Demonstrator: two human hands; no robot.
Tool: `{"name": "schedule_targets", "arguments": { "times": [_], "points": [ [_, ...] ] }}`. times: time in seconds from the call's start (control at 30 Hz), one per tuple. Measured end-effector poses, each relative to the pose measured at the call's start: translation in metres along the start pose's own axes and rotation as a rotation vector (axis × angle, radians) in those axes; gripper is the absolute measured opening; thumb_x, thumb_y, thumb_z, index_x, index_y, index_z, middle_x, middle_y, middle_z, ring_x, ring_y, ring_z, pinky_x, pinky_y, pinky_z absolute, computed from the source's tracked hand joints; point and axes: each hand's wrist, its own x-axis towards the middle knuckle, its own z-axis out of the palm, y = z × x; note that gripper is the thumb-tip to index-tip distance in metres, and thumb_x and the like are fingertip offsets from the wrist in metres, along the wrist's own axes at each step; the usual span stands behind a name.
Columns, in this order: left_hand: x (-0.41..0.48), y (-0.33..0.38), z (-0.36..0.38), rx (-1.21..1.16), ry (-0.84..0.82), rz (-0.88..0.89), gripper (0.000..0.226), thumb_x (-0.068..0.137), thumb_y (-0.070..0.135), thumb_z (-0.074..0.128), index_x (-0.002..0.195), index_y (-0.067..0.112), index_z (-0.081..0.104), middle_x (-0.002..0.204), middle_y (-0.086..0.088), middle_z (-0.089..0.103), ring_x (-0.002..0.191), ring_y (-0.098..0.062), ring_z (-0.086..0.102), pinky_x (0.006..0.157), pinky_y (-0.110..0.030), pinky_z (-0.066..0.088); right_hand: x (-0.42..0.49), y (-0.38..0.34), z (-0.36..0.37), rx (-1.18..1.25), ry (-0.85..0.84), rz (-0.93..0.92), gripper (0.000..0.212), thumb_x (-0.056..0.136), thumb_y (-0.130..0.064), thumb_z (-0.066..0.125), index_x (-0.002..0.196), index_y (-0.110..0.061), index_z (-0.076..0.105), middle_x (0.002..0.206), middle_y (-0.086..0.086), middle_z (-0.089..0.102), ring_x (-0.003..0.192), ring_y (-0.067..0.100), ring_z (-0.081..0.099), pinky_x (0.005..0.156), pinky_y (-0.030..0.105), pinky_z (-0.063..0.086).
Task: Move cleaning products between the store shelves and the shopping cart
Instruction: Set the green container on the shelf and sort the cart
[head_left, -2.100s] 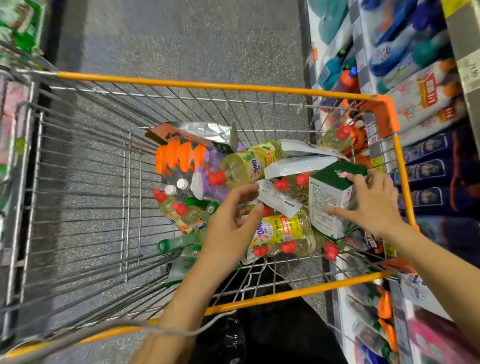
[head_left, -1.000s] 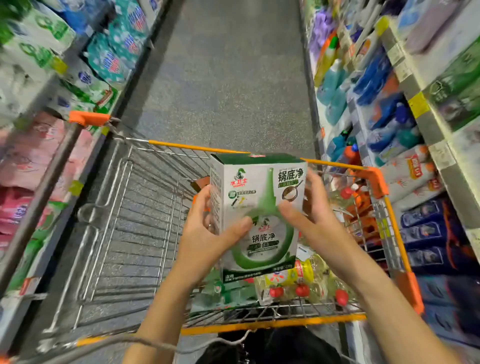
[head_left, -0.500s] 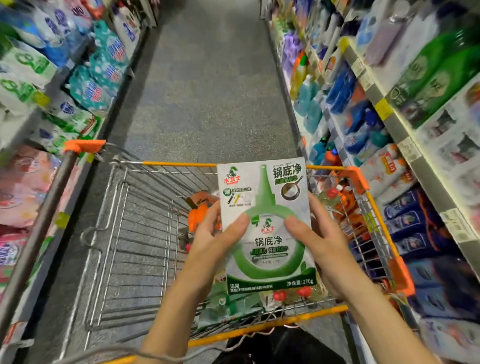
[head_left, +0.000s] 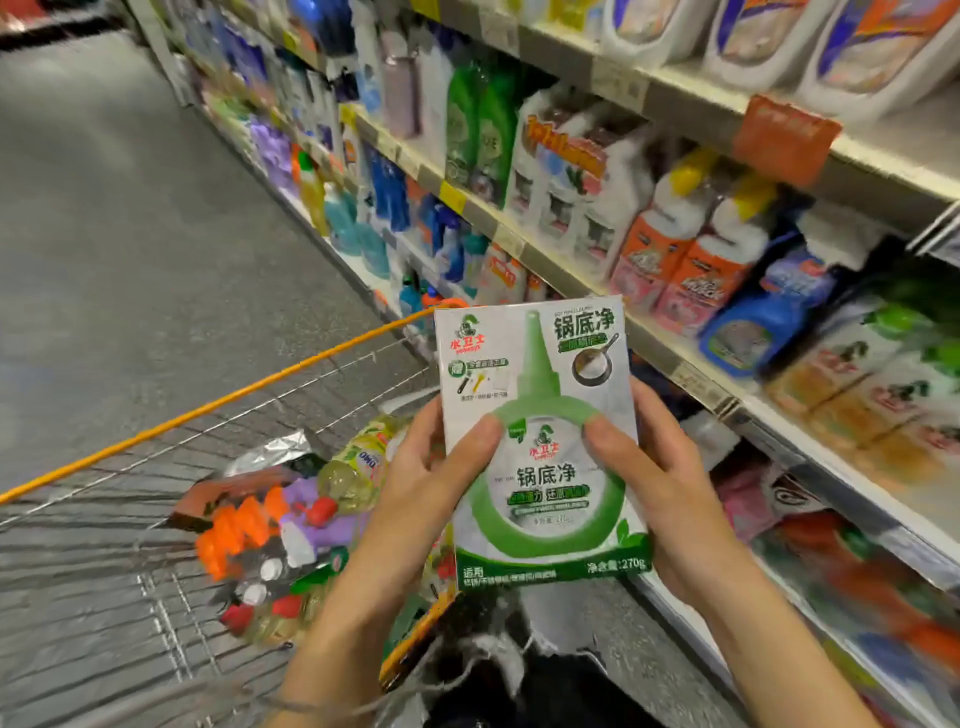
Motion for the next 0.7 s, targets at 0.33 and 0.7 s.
{"name": "schedule_targets", "arguments": {
  "times": [0.33, 0.7],
  "points": [
    [-0.048, -0.014, 0.148, 0.095, -0.352, 0.015, 0.075, 0.062, 0.046, 0.073, 0.129, 0.019, 0.054, 0.113, -0.007, 0.071, 0.099, -0.029, 0.07, 0.08, -0.04, 0.058, -0.129, -0.053, -0.113, 0.016, 0.336, -0.186, 0.065, 0.069, -0.043, 0.073, 0.131, -0.034, 0.055, 0.123, -0.005, 0.068, 0.109, 0.022, 0.067, 0.081, 0.039, 0.059],
    [-0.162, -0.054, 0.35, 0.176, -0.691, 0.091, 0.07, 0.064, 0.051, 0.072, 0.126, 0.022, 0.059, 0.119, -0.007, 0.068, 0.106, -0.029, 0.067, 0.096, -0.05, 0.051, -0.324, -0.115, -0.254, -0.06, 0.614, -0.405, 0.093, 0.053, -0.068, 0.081, 0.134, -0.029, 0.055, 0.118, -0.001, 0.07, 0.107, 0.021, 0.068, 0.085, 0.037, 0.058]
  ]
}}
